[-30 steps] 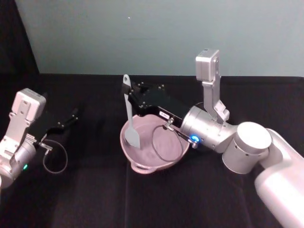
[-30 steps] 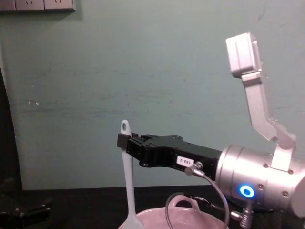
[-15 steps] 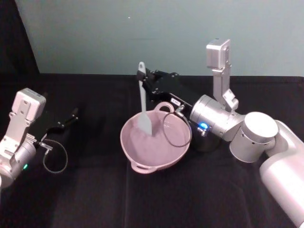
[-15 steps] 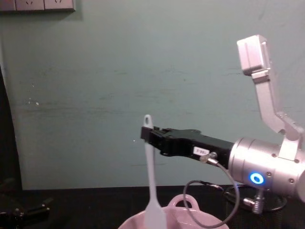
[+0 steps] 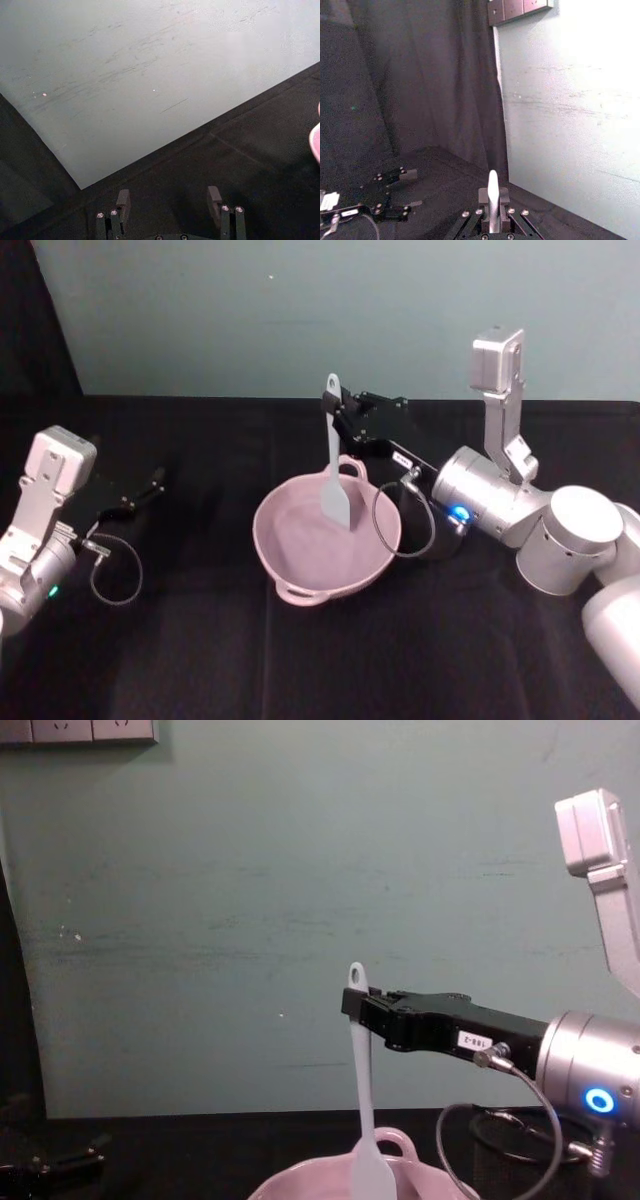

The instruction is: Use the one hand to pick up the spoon and stir the clear water in the bowl.

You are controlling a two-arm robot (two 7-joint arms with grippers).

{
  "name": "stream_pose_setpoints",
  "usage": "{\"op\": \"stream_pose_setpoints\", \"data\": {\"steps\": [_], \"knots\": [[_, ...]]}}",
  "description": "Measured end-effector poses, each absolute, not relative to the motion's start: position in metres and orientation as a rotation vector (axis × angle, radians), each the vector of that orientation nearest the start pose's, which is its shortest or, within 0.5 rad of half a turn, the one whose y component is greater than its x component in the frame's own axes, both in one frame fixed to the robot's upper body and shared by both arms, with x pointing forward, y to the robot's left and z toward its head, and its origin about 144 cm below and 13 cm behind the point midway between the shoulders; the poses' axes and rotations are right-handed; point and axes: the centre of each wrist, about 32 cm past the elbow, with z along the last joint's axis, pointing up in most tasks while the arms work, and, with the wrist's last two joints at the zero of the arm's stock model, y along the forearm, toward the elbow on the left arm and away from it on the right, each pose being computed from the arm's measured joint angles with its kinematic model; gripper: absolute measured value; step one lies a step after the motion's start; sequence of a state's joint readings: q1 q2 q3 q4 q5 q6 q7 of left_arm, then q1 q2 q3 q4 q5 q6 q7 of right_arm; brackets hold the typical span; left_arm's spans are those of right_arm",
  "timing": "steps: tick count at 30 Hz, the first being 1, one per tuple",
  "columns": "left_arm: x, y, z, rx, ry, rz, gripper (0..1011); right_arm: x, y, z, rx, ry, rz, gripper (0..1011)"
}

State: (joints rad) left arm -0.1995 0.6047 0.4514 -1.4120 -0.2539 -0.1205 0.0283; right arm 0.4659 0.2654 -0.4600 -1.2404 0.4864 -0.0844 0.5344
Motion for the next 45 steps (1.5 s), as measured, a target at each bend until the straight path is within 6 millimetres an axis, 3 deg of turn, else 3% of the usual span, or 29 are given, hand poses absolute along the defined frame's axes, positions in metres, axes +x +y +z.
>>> {"op": "stream_pose_setpoints", "data": {"steps": [8, 24, 37, 45], "knots": [[0.489, 0.31, 1.14, 0.304, -0.285, 1.248, 1011, 0.554, -0.197, 1.186, 0.106, -0.026, -0.691, 117], [0.489, 0.31, 1.14, 0.304, -0.285, 1.248, 1011, 0.55, -0.193, 1.19, 0.135, -0.04, -0.668, 118], [0.489, 0.31, 1.14, 0.304, -0.285, 1.248, 1011, 0.539, -0.205, 1.244, 0.206, -0.108, -0.688, 118], [0.489, 0.31, 1.14, 0.304, -0.285, 1.248, 1011, 0.536, -0.227, 1.269, 0.195, -0.135, -0.739, 118]]}}
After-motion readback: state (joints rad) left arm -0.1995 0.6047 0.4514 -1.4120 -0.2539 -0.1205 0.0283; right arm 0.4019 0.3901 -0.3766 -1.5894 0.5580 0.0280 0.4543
